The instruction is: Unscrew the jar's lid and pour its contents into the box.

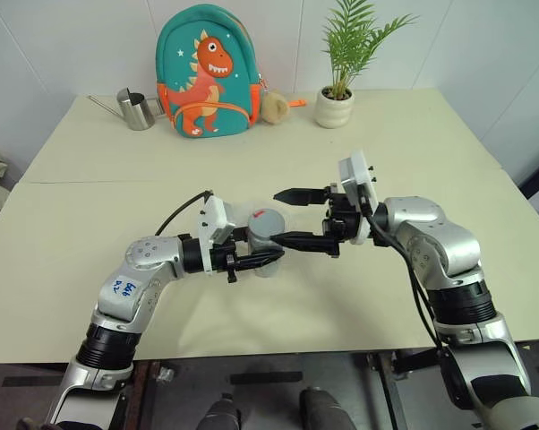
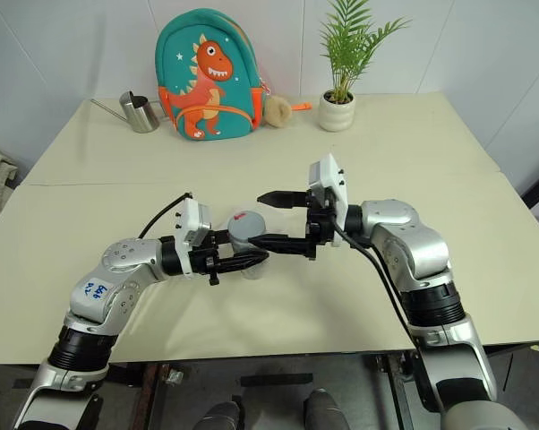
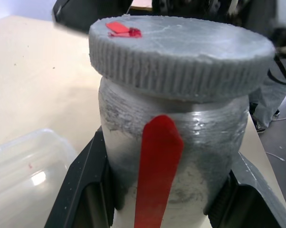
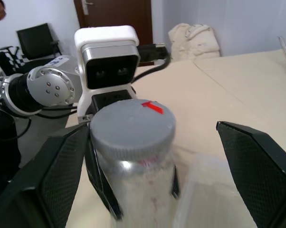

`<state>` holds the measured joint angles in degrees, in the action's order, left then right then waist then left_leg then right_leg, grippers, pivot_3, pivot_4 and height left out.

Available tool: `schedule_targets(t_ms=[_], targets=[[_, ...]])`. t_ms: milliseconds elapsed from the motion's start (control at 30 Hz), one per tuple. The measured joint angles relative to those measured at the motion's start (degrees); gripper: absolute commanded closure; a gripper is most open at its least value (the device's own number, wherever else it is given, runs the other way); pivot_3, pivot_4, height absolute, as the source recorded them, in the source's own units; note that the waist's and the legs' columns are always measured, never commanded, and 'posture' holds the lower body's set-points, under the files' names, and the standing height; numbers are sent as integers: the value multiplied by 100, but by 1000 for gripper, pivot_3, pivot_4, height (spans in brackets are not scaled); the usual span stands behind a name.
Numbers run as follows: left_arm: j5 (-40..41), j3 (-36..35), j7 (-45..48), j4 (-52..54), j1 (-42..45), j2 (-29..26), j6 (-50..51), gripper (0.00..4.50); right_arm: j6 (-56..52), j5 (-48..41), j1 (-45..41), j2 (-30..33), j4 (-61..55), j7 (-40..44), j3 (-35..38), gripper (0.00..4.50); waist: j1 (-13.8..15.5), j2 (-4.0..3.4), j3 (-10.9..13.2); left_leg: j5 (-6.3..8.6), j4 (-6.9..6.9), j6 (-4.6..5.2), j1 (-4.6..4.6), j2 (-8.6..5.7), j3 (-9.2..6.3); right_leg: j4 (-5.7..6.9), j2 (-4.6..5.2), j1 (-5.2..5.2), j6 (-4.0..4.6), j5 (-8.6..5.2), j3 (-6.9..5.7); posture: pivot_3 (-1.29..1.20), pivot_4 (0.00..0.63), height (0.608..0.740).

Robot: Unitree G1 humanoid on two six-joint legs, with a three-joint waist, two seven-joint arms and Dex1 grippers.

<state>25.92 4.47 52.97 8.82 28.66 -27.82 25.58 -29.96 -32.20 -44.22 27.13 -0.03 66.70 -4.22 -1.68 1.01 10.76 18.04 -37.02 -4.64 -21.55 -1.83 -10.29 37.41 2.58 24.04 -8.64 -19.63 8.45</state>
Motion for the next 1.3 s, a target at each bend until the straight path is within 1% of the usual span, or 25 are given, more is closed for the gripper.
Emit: schedule_targets(t_ms=[200,400,533,733,967,1300], targets=[[0,-1,78,-2,0,-36,-3,2602,-125,-126,109,152,-194,241,16,7,-5,0,0,0,1,0,0,2,1,0,-2,0,0,0,0,0,150,740],[2,-13,87,-2,-1,-116,-3,2602,-168,-216,67,148,-215,324,16,7,-3,0,0,1,0,1,0,2,0,1,-2,0,0,0,0,0,150,740],[7,-12,86,0,-2,-117,-1,2602,-266,-224,-281,-75,-211,198,-24,7,-16,0,0,0,2,0,0,6,0,2,-4,3,0,0,0,0,150,740],[16,-10,85,2,-1,-112,19,2602,-266,18,-436,-468,-178,-44,-463,7,-2,0,0,0,1,-1,-3,2,0,0,2,5,0,0,-2,0,150,740],[16,-8,88,1,0,-101,38,2602,-123,263,-436,-586,-123,-103,-664,7,-17,0,0,-1,2,-1,-4,3,0,3,2,9,0,0,-9,0,150,740],[16,-6,89,-3,2,-31,38,2602,118,516,-479,-641,262,-142,-658,7,-14,0,0,-3,2,-6,-7,3,3,13,2,22,1,1,-10,0,150,740]])
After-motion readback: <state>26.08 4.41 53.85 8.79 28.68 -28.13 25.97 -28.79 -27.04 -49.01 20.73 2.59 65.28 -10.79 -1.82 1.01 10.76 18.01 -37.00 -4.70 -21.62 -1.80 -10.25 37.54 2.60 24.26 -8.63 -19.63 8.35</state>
